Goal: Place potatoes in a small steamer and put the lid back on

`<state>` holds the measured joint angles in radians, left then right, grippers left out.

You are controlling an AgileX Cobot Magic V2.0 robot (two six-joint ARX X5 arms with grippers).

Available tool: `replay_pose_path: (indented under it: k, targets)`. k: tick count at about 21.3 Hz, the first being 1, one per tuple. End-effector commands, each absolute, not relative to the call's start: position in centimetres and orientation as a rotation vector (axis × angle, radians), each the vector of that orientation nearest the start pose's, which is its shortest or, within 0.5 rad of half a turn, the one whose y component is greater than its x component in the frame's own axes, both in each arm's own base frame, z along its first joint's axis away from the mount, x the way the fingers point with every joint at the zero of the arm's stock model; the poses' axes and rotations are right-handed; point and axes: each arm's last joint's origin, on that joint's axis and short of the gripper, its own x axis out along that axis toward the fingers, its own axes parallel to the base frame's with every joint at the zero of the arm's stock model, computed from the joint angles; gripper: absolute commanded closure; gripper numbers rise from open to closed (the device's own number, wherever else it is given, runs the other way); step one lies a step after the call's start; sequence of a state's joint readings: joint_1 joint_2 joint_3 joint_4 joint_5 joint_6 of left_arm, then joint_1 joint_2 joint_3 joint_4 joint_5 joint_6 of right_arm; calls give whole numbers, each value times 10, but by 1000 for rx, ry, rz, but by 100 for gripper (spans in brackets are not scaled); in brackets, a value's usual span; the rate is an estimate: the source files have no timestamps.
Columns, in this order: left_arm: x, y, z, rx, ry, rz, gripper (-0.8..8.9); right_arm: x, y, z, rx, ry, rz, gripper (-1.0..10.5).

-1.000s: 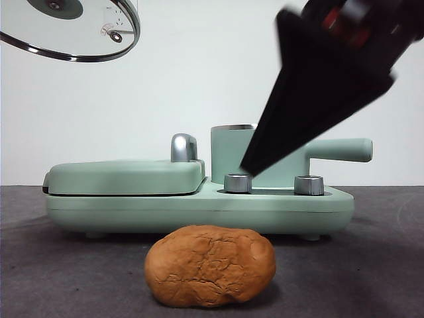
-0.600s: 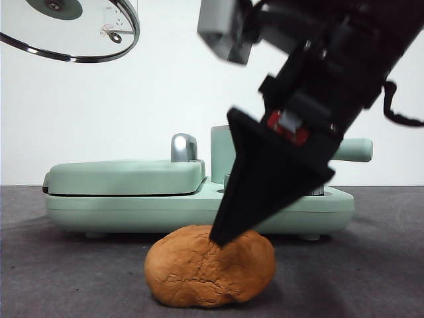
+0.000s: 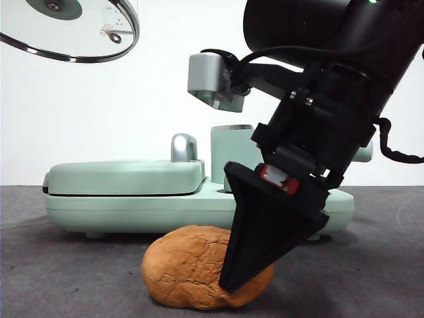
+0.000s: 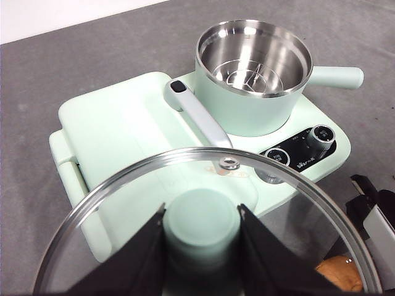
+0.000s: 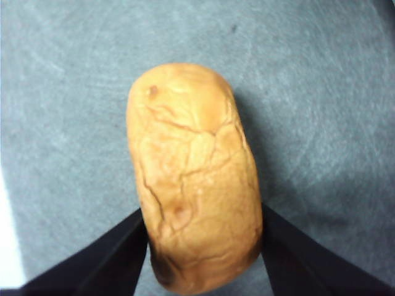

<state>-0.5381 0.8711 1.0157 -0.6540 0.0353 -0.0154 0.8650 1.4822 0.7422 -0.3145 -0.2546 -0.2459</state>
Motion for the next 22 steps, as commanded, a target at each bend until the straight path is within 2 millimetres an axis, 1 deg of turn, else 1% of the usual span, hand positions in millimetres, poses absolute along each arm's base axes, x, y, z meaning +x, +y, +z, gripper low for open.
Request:
replay_pose_path:
  k: [1, 4, 7, 10, 13, 16, 18, 19, 20, 22]
  targets:
    - [142, -87, 361, 109, 452, -566, 798, 165, 210, 170, -470, 944, 1116, 714]
    - [141, -86, 362, 108, 445, -566, 798, 161, 205, 186, -404, 937, 1085, 726]
    - [141, -86, 363, 107, 441, -567, 798, 154, 192, 209, -319, 944, 1014, 726]
    - [141, -86, 363, 106, 439, -567, 798, 149, 178, 241, -266, 980, 905, 726]
    - [141, -86, 363, 105, 437, -567, 798, 152, 167, 284, -264, 1010, 780, 726]
    - [141, -86, 364, 105, 432, -567, 798, 165, 159, 328, -228, 994, 699, 726]
    - [141, -86, 364, 103, 427, -567, 798, 181, 156, 349, -201, 965, 661, 726]
    - [141, -86, 364, 103, 426, -567, 798, 189, 154, 356, -196, 952, 646, 726]
    - [141, -86, 364, 103, 425, -568, 798, 202, 154, 360, -193, 942, 625, 726]
    - [141, -86, 364, 104, 424, -568, 798, 218, 153, 363, -195, 942, 600, 726]
